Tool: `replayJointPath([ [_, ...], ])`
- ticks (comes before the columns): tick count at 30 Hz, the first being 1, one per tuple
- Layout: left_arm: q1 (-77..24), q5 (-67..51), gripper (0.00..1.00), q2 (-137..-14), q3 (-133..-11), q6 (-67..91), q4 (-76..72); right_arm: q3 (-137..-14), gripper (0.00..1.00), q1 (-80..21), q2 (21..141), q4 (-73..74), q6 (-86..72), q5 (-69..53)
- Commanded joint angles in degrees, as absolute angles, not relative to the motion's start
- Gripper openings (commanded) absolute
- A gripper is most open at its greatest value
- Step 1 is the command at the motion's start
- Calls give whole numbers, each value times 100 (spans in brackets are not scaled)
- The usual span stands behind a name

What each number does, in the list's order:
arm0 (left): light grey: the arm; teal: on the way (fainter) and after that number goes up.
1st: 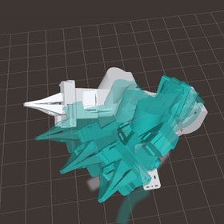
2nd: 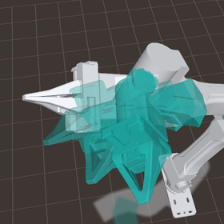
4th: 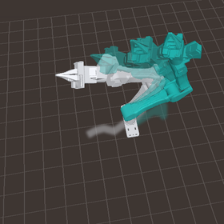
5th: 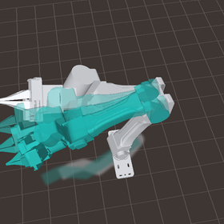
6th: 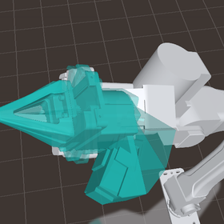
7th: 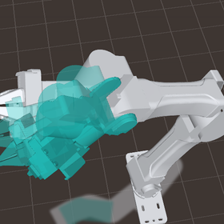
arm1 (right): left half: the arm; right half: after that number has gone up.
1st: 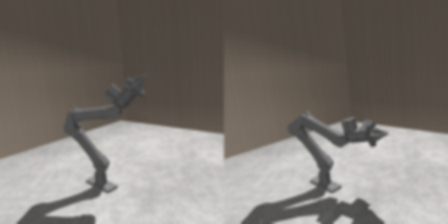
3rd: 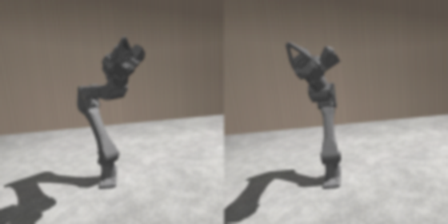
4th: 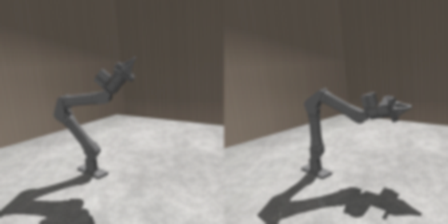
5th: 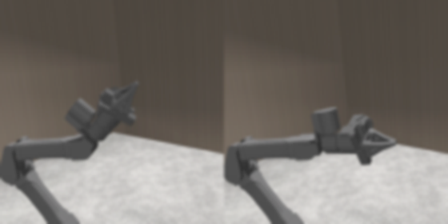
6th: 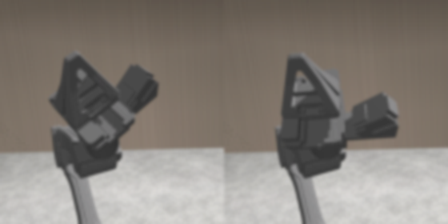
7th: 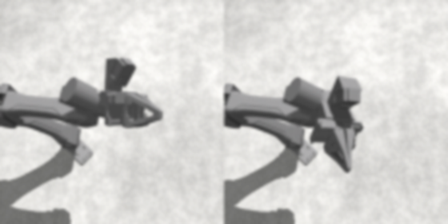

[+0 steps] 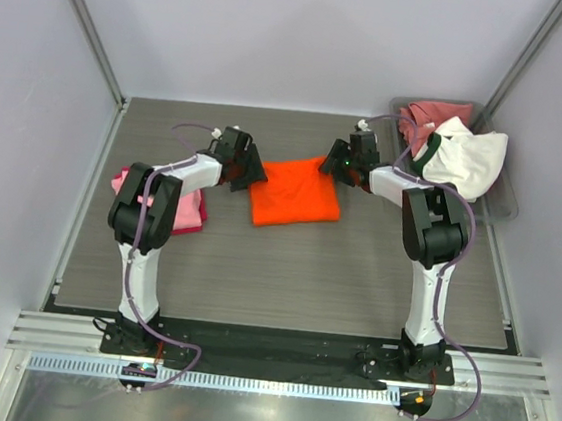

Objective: Fold and stack the t-shirts
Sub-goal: Neatly place the folded tshirt to the corner

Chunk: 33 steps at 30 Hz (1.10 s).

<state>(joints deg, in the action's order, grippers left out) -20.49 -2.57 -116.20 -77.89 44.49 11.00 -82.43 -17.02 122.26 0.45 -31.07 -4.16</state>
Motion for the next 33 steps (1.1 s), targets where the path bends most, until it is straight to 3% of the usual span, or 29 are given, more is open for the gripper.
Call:
replayJointPath([
  [1, -2030, -316, 63, -11882, -8051, 4658, 958, -8446, 61, -1679, 12401, 193, -3032, -413],
  [13, -1943, 36, 62, -12190, -8481, 4676, 1116, -8622, 57, -1679, 12612, 202, -3032, -483],
  [16, -1925, 18, 53, -12331, -8657, 4676, 1151, -8710, 48, -1679, 12682, 211, -3032, -483],
  [17, -1916, 18, 44, -12366, -8692, 4658, 1177, -8745, 43, -1679, 12709, 237, -3032, -483],
  [18, -1916, 18, 38, -12384, -8736, 4623, 1195, -8789, 33, -1679, 12735, 272, -3032, -483],
  [21, -1907, 26, 3, -12401, -8929, 4457, 1344, -8938, 1, -1679, 12797, 343, -2971, -580],
  [33, -2100, 369, 0, -11137, -8201, 4026, 1468, -8166, 1, -2118, 11207, 228, -2646, -238],
])
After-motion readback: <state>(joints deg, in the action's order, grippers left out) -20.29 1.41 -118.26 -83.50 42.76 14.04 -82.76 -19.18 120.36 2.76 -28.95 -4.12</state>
